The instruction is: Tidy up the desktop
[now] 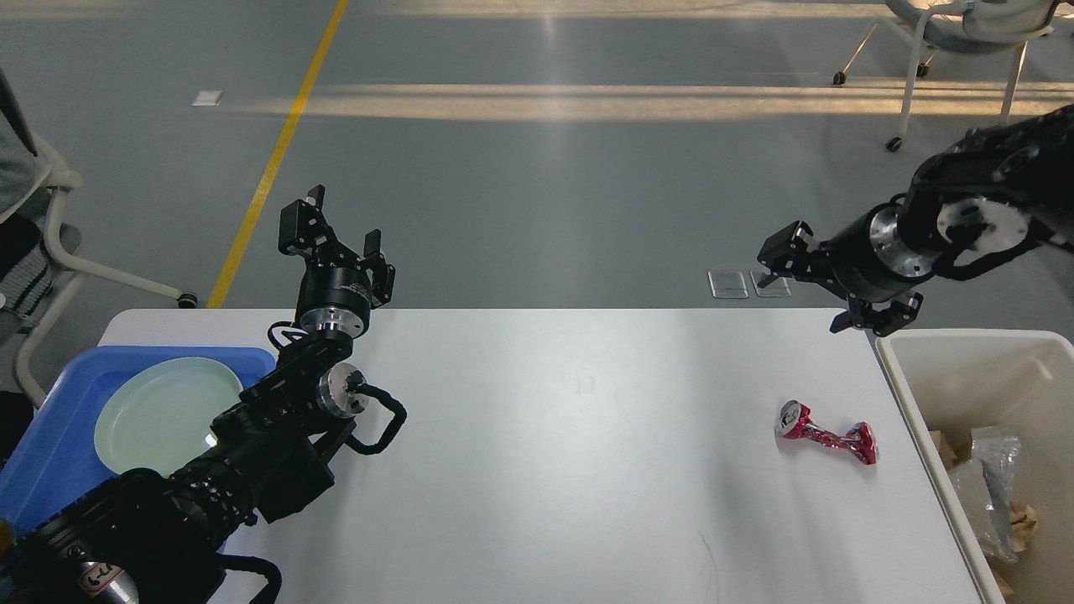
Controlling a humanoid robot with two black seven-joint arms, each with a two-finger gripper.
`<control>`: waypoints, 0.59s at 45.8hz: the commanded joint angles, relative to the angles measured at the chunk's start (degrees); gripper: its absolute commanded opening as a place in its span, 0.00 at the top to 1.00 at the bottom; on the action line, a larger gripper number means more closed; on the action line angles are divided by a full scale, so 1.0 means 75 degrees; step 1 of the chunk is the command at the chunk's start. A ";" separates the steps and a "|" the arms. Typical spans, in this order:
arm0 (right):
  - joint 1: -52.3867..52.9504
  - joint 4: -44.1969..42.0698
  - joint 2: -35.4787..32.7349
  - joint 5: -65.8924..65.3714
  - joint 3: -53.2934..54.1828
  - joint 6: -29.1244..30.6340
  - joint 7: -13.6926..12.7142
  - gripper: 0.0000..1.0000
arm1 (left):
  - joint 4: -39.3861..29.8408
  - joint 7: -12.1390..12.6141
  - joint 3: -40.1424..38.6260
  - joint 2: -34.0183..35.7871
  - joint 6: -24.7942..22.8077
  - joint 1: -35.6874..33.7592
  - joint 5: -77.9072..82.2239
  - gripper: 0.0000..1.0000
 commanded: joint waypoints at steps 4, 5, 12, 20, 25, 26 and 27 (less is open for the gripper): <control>-0.1750 -0.1413 -0.0115 0.0539 0.0513 -0.0063 -0.0340 0.00 | 0.0000 0.0000 0.0000 0.0000 0.0000 0.0000 0.0000 0.01; -0.1903 -0.1519 -0.0162 0.0551 0.0618 -0.0063 -0.0398 0.00 | 0.0000 0.0000 0.0000 0.0000 0.0000 0.0000 0.0000 0.01; -0.2759 -0.2035 -0.0420 0.0516 0.1193 -0.0063 -0.0691 0.00 | 0.0000 0.0000 0.0000 0.0000 0.0000 0.0000 0.0000 0.01; -0.3228 -0.2117 -0.0455 0.0516 0.1275 -0.0203 -0.0727 0.00 | 0.0000 0.0000 0.0000 0.0000 0.0000 0.0000 0.0000 0.01; -0.3591 -0.2211 -0.0443 0.0493 0.1287 -0.0660 -0.0739 0.00 | 0.0000 0.0000 0.0000 0.0000 0.0000 0.0000 0.0000 0.01; -0.3673 -0.2211 -0.0443 0.0446 0.1287 -0.0754 -0.0739 0.00 | 0.0000 0.0000 0.0000 0.0000 0.0000 0.0000 0.0000 0.01; -0.3732 -0.2223 -0.0443 0.0411 0.1287 -0.0848 -0.0739 0.00 | 0.0000 0.0000 0.0000 0.0000 0.0000 0.0000 0.0000 0.01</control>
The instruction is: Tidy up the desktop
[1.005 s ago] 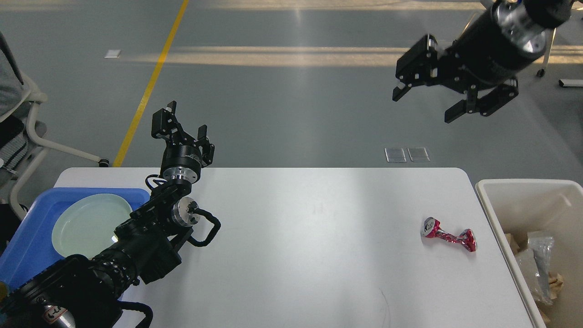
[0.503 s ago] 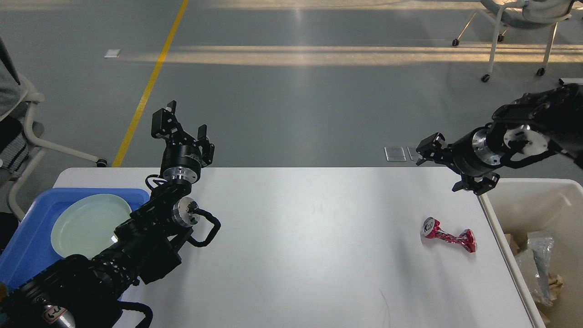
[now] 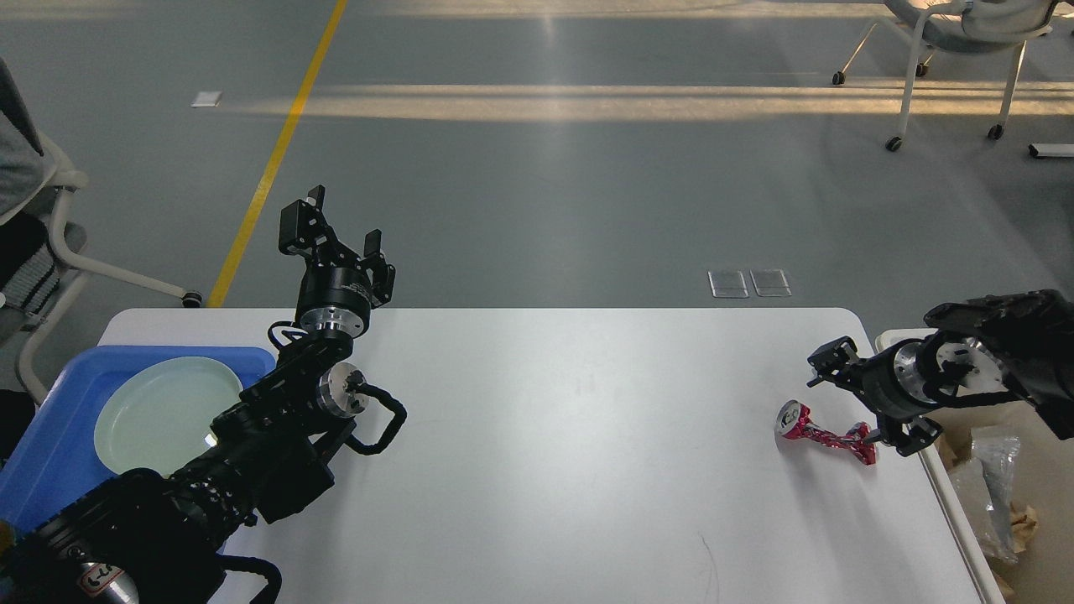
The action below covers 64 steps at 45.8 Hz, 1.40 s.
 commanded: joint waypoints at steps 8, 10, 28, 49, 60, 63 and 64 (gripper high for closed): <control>-0.0617 -0.0177 0.0031 -0.0566 0.0003 -0.1130 0.0005 0.00 | 0.0000 0.0000 0.0000 0.0000 0.0000 0.0000 0.0000 0.01; -0.0640 -0.0212 0.0031 -0.0976 0.0014 -0.1294 0.0016 0.00 | 0.0000 0.0000 0.0000 0.0000 0.0000 0.0000 0.0000 0.01; -0.1050 -0.0259 0.0159 -0.1856 0.0143 -0.1845 0.0122 0.21 | 0.0000 0.0000 0.0000 0.0000 0.0000 0.0000 0.0000 0.01; -0.1109 -0.0189 0.0347 -0.1950 0.0366 -0.1833 0.0145 0.36 | 0.0000 0.0000 0.0000 0.0000 0.0000 0.0000 0.0000 0.01; -0.1238 -0.0200 0.0394 -0.1950 0.0483 -0.1822 0.0145 0.41 | 0.0000 0.0000 0.0000 0.0000 0.0000 0.0000 0.0000 0.01; -0.1238 -0.0200 0.0394 -0.1950 0.0471 -0.1822 0.0145 0.43 | 0.0000 0.0000 0.0000 0.0000 0.0000 0.0000 0.0000 0.01; -0.1238 -0.0200 0.0394 -0.1950 0.0483 -0.1822 0.0145 0.43 | 0.0000 0.0000 0.0000 0.0000 0.0000 0.0000 0.0000 0.01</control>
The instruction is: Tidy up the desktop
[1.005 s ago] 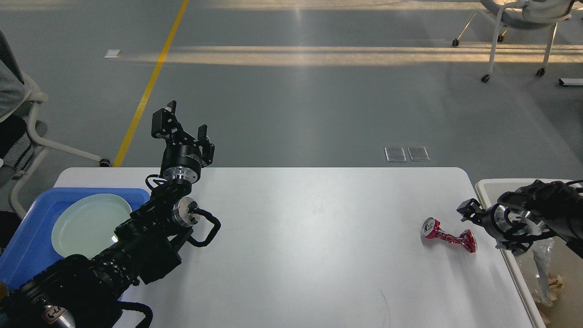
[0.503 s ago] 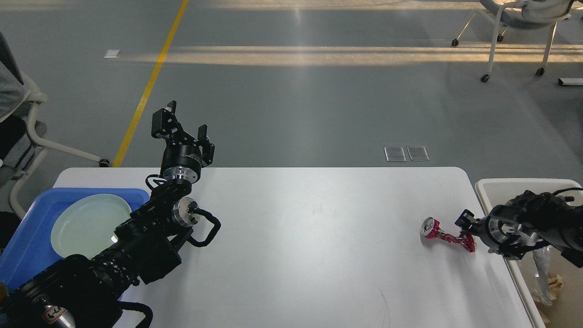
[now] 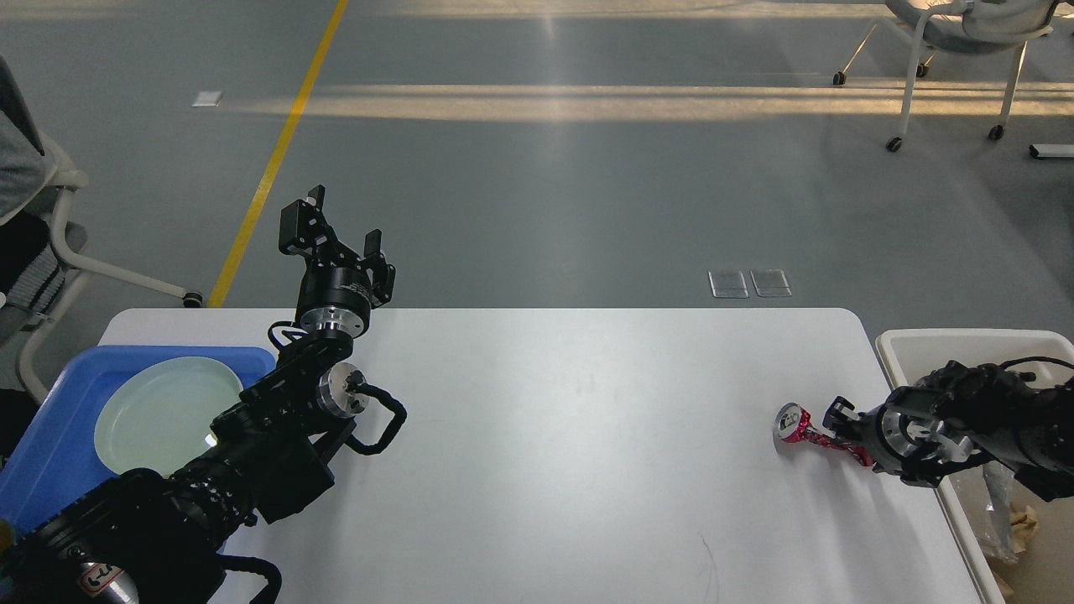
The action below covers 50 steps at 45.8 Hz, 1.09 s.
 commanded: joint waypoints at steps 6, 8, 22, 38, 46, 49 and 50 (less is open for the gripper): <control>-0.0005 -0.0001 -0.0010 0.0000 -0.0009 0.0052 -0.0001 0.47 | 0.0000 0.0000 0.0000 0.0000 0.0000 0.0000 0.0000 0.01; 0.0007 0.0011 -0.0010 0.0000 -0.0009 0.0064 -0.0001 0.48 | 0.0000 0.0000 0.0000 0.0000 0.0000 0.0000 0.0000 0.01; 0.0019 0.0022 -0.0010 0.0000 0.0003 0.0087 -0.0012 0.46 | 0.0000 0.0000 0.0000 0.0000 0.0000 0.0000 0.0000 0.01; 0.0288 0.0058 -0.0081 -0.0035 -0.0009 0.0087 -0.0013 0.25 | 0.0000 0.0000 0.0000 0.0000 0.0000 0.0000 0.0000 0.01; 0.0323 -0.0013 -0.0116 -0.0398 0.0003 0.0005 -0.0013 0.19 | 0.0000 0.0000 0.0000 0.0000 0.0000 0.0000 0.0000 0.01; 0.0324 -0.0071 -0.0163 -0.0398 0.0003 -0.0053 -0.0013 0.19 | 0.0000 0.0000 0.0000 0.0000 0.0000 0.0000 0.0000 0.01; 0.0312 -0.0095 -0.0174 -0.0410 0.0003 -0.0077 -0.0013 0.19 | 0.0000 0.0000 0.0000 0.0000 0.0000 0.0000 0.0000 0.01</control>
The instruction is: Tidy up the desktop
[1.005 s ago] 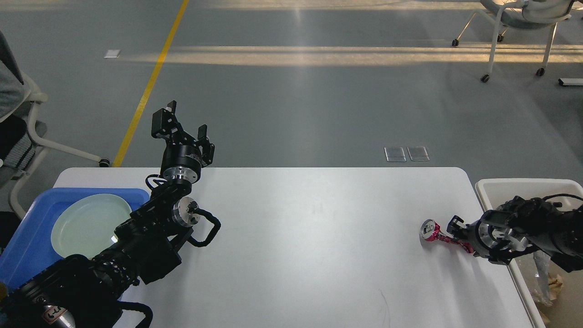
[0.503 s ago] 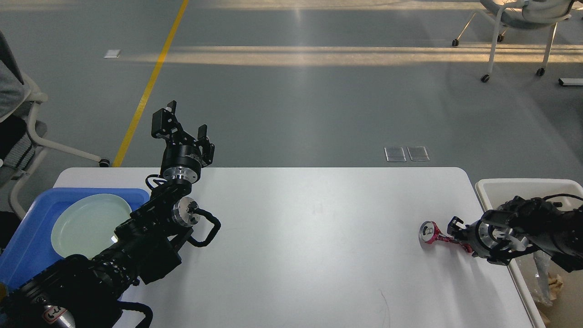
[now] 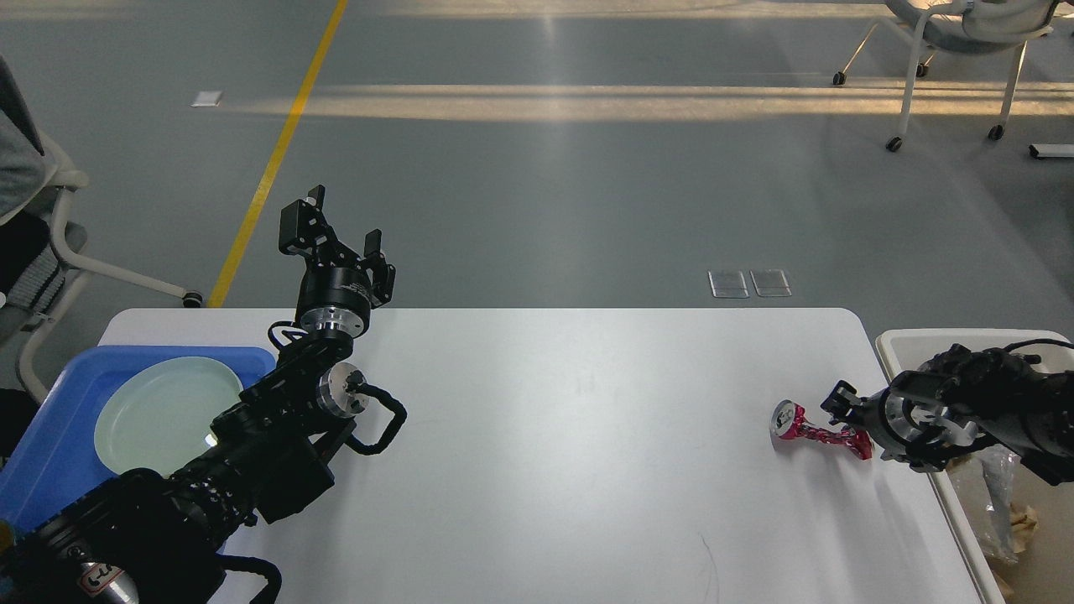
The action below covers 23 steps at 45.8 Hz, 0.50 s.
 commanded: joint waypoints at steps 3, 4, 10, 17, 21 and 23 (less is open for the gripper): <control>-0.0025 -0.0095 -0.0046 -0.0059 0.0018 -0.0283 0.0000 0.19 | 0.0000 0.0000 0.0000 0.0000 0.0000 0.0000 0.0000 0.01; -0.0025 -0.0107 -0.0023 -0.0059 0.0018 -0.0400 0.0000 0.19 | 0.0000 0.0000 0.0000 0.0000 0.0000 0.0000 0.0000 0.01; -0.0258 -0.0259 0.0164 -0.0059 0.0136 -0.1173 0.0000 0.19 | 0.0000 0.0000 0.0000 0.0000 0.0000 0.0000 0.0000 0.01; -0.0598 -0.0529 0.0434 -0.0059 0.0217 -0.1362 0.0000 0.23 | 0.0000 0.0000 0.0000 0.0000 0.0000 0.0000 0.0000 0.01; -0.0774 -0.0634 0.0540 -0.0188 0.0241 -0.1362 0.0000 0.27 | 0.0000 0.0000 0.0000 0.0000 0.0000 0.0000 0.0000 0.01; -0.0845 -0.0658 0.0551 -0.0328 0.0264 -0.1362 0.0000 0.29 | 0.0000 0.0000 0.0000 0.0000 0.0000 0.0000 0.0000 0.01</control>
